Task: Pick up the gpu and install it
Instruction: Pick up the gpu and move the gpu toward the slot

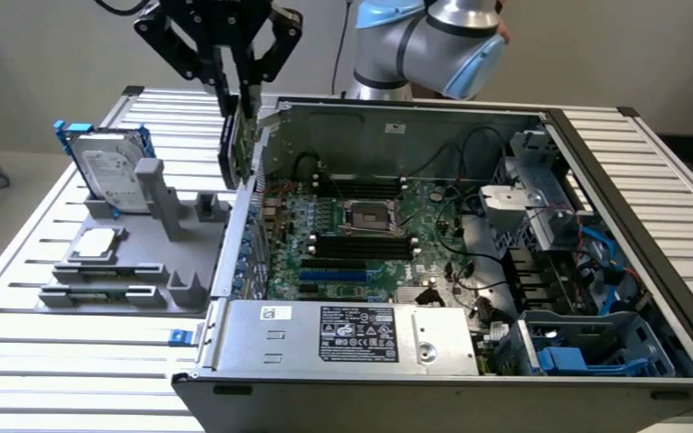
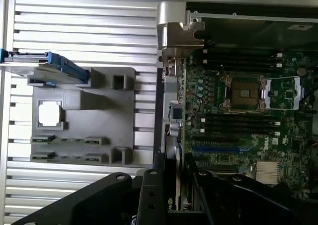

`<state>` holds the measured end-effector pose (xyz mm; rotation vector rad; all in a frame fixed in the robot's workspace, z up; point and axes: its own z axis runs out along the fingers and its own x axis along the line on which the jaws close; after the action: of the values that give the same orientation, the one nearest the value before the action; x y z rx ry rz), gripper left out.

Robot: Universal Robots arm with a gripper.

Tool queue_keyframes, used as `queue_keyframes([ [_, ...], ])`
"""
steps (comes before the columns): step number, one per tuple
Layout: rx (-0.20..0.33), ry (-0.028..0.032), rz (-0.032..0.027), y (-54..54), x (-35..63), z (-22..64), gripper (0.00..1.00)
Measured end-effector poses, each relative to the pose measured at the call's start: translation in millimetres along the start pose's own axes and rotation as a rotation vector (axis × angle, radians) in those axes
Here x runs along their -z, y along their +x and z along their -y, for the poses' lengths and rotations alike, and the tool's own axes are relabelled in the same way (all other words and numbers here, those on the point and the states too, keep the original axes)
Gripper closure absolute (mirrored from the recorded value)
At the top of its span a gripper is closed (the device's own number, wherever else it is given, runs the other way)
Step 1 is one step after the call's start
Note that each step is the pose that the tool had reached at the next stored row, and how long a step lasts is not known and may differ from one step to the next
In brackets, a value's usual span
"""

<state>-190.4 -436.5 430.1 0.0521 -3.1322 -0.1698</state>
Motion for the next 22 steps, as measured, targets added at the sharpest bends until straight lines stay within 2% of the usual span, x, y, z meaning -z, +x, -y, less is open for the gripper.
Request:
queue_keyframes([
  [8,-0.001,-0.0020,-0.0097,-36.3,0.5,3.6,0.74],
  [15,-0.002,-0.0024,-0.0214,-68.2,-0.3,4.9,0.74],
  [22,-0.003,-0.0027,-0.0294,-100.1,-7.5,6.6,0.74],
])
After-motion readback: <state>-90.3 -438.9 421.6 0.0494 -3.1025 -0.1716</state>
